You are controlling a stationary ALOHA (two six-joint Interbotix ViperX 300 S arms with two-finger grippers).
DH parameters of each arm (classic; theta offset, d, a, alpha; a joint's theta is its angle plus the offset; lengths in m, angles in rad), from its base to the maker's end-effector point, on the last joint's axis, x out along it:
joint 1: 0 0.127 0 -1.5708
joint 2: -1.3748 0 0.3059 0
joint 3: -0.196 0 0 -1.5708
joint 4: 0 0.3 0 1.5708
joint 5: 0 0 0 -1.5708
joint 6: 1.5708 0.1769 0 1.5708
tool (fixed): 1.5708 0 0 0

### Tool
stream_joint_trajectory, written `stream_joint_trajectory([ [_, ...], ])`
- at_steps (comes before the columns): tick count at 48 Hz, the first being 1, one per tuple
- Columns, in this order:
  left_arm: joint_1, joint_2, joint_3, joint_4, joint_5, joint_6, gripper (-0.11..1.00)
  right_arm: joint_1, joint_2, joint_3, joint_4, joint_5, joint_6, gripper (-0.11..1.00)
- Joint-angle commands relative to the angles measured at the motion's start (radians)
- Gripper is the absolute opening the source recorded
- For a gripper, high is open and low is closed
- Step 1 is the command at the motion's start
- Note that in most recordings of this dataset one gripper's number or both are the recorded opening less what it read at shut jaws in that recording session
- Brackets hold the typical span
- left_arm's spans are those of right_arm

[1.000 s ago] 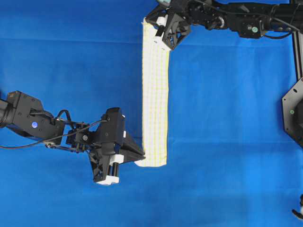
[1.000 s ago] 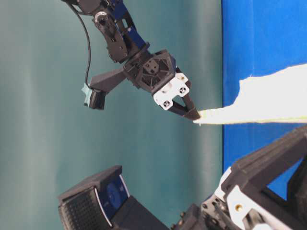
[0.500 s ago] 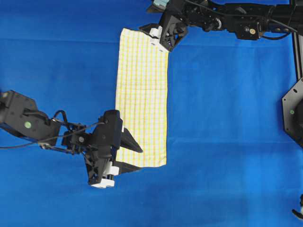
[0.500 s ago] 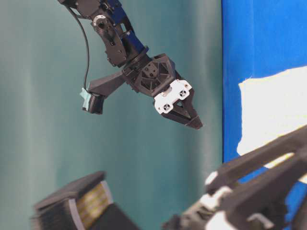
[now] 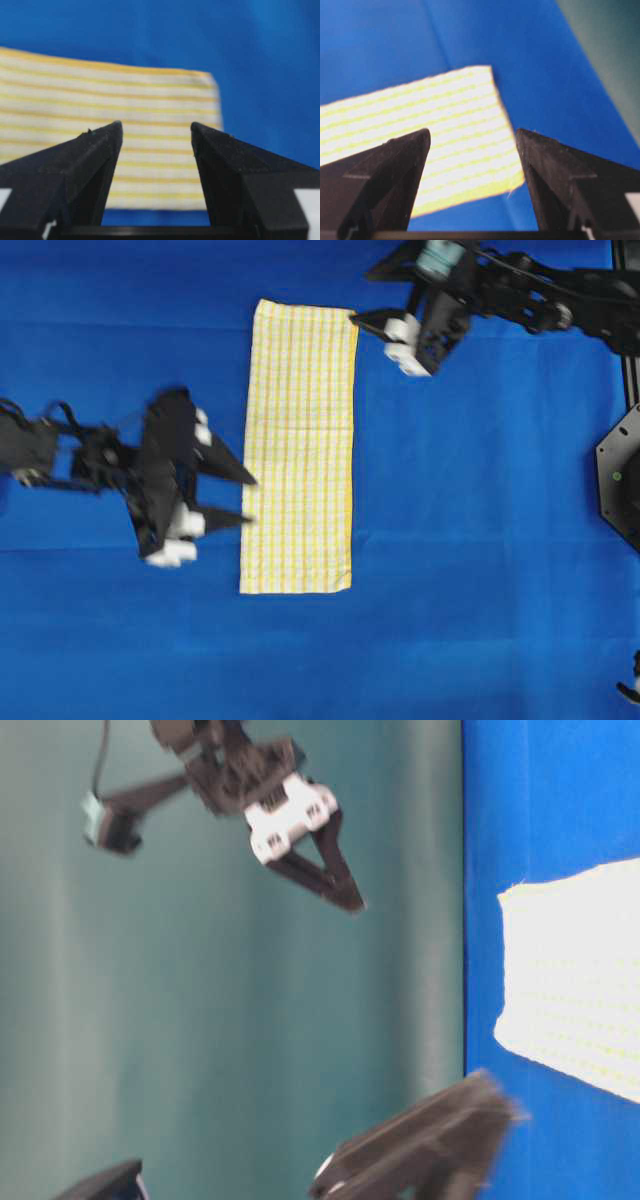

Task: Fold the yellow towel.
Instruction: 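Move both grippers to the strip's top corners and grasp them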

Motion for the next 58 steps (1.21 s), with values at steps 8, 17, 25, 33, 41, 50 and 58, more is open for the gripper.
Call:
stream_joint_trajectory([
  [8,0.146,-0.146,0.086,0.003,-0.017,0.064,0.49,0.038,-0.135,0.104,0.041,-0.034,0.002,0.72],
  [17,0.233,-0.16,0.109,0.003,-0.023,0.081,0.49,0.066,-0.143,0.121,0.066,-0.041,0.0,0.72],
  [25,0.242,-0.143,0.098,0.005,-0.023,0.081,0.49,0.066,-0.129,0.114,0.071,-0.052,0.002,0.72],
  [33,0.273,-0.12,0.086,0.005,-0.031,0.083,0.49,0.052,-0.11,0.11,0.08,-0.072,0.002,0.72],
  [41,0.364,-0.038,0.052,0.014,-0.08,0.11,0.49,-0.002,-0.029,0.098,0.117,-0.124,0.002,0.72],
  [50,0.471,0.127,-0.015,0.014,-0.14,0.155,0.55,-0.032,0.117,0.058,0.156,-0.184,0.002,0.72],
  [58,0.528,0.268,-0.092,0.014,-0.15,0.17,0.66,-0.032,0.255,0.0,0.219,-0.242,0.002,0.72],
])
